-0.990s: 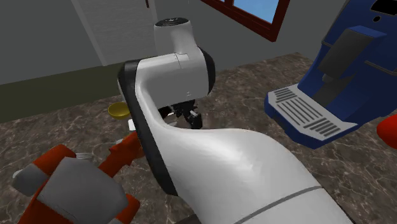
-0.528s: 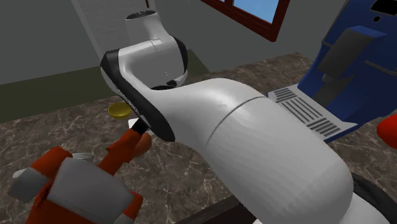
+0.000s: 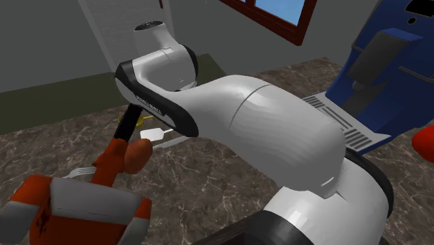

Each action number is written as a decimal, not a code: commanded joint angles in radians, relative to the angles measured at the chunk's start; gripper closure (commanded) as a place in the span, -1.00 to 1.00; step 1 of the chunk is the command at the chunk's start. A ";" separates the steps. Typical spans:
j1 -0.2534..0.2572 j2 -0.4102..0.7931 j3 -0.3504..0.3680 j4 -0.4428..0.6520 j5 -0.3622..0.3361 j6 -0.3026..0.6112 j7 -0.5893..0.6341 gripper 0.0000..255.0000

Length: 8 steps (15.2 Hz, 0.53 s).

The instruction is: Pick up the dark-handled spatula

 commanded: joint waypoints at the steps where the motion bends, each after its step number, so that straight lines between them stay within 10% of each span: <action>1: -0.001 -0.001 -0.001 -0.028 0.000 0.028 0.003 -1.00; 3: -0.002 -0.001 -0.001 -0.037 0.000 0.036 0.003 -1.00; 4: -0.001 0.003 -0.001 -0.033 -0.003 0.035 0.004 1.00; 8: -0.001 0.003 -0.001 -0.034 -0.003 0.036 0.004 1.00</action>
